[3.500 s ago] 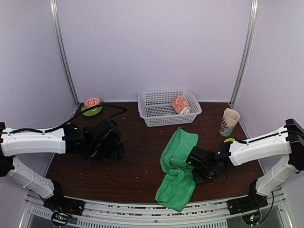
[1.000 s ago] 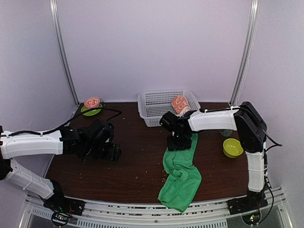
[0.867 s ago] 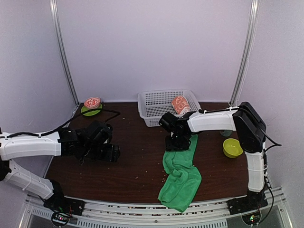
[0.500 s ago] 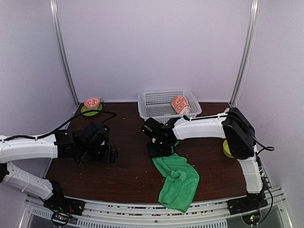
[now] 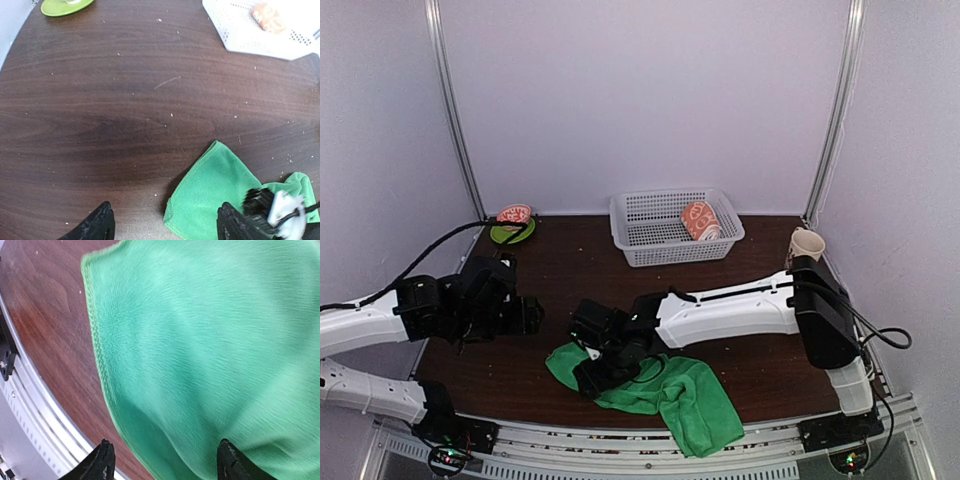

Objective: Roll the towels
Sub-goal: Rotate the towel at the center of the board.

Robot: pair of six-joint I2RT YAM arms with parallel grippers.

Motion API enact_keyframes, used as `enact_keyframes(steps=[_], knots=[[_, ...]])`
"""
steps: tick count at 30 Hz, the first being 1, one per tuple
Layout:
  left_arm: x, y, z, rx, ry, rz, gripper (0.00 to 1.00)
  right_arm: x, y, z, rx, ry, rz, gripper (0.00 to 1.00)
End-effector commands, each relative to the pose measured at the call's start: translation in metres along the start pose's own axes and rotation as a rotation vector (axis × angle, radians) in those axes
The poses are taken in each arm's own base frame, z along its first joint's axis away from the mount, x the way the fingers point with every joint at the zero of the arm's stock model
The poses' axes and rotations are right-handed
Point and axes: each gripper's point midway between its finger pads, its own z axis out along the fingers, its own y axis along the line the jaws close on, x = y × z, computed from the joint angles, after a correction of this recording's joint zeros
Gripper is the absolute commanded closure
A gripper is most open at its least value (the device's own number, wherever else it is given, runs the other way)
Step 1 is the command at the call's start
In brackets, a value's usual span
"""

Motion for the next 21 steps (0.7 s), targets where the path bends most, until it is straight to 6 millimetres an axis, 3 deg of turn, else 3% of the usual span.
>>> enact_keyframes(steps=[1,5,9,12,15,21], knots=[[-0.023,0.001,-0.012,-0.013,-0.077,-0.015,0.28,-0.049,-0.012,-0.096,-0.039,-0.200,0.064,0.25],[-0.026,-0.008,-0.009,-0.016,-0.052,0.057,0.28,-0.052,-0.040,-0.155,0.006,-0.309,0.099,0.22],[-0.024,-0.025,0.004,0.013,-0.016,0.157,0.27,-0.014,-0.095,-0.186,0.131,-0.374,0.171,0.27],[-0.022,-0.040,0.016,0.037,0.011,0.211,0.27,0.041,-0.139,-0.181,0.223,-0.347,0.242,0.33],[-0.019,-0.057,0.031,0.064,0.046,0.253,0.27,0.095,-0.166,-0.166,0.224,-0.293,0.315,0.39],[-0.018,-0.076,0.051,0.065,0.090,0.279,0.28,0.165,-0.178,-0.140,0.119,-0.216,0.421,0.44]])
